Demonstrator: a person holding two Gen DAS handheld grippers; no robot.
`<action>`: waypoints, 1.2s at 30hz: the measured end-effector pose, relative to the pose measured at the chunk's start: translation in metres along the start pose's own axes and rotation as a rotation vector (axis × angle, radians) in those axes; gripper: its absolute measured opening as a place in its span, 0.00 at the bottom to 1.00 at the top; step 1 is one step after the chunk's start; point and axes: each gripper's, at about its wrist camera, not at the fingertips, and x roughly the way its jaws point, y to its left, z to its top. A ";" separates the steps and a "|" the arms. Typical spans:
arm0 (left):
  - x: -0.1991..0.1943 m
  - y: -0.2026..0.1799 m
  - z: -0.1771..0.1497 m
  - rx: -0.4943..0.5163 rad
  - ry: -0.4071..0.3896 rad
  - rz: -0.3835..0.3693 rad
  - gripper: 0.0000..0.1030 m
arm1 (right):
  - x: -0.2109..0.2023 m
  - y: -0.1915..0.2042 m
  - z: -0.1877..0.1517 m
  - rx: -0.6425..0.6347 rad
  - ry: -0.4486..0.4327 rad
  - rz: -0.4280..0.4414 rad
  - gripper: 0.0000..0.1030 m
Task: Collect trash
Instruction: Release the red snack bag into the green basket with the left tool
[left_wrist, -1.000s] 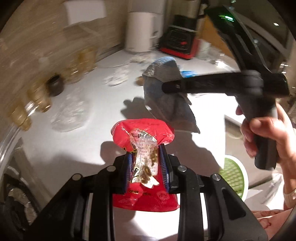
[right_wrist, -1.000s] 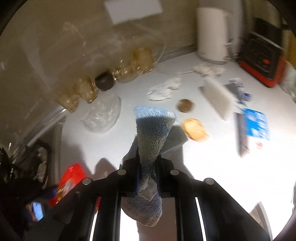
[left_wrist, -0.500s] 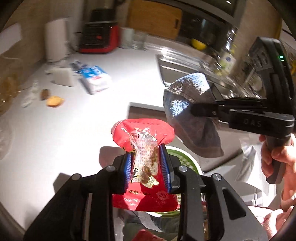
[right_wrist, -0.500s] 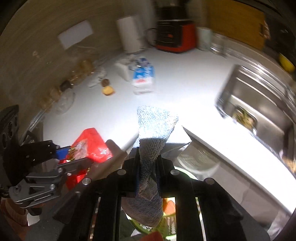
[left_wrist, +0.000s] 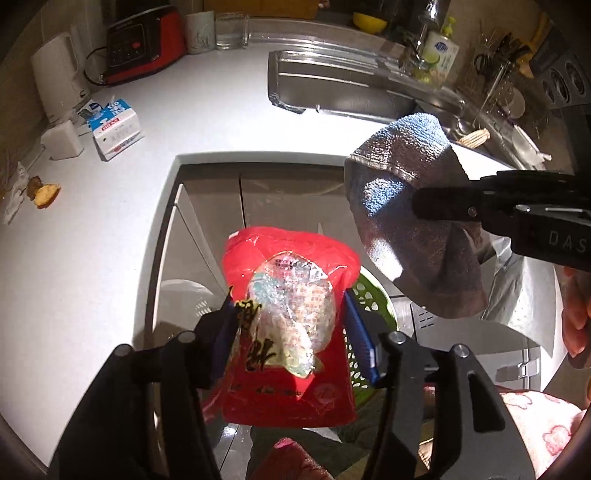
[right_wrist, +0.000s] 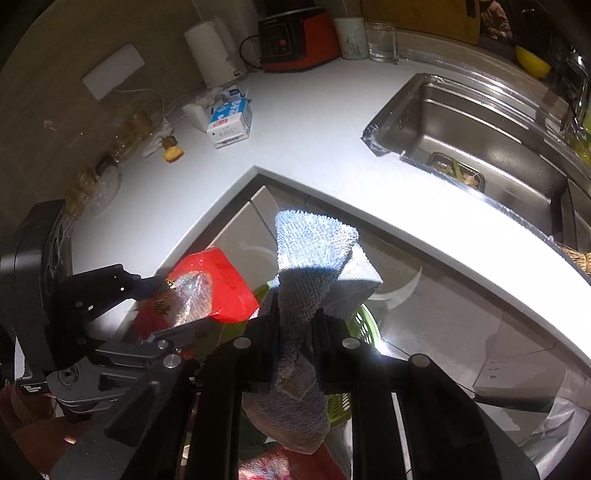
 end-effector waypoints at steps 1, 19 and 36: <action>0.001 -0.002 0.000 0.005 0.005 0.002 0.55 | 0.001 -0.001 -0.001 0.002 0.005 0.002 0.16; -0.012 0.000 0.006 0.012 -0.031 0.017 0.72 | 0.014 0.002 0.000 -0.001 0.033 0.045 0.17; -0.033 0.035 0.008 -0.058 -0.064 0.123 0.83 | 0.030 0.014 -0.022 -0.050 0.110 -0.011 0.81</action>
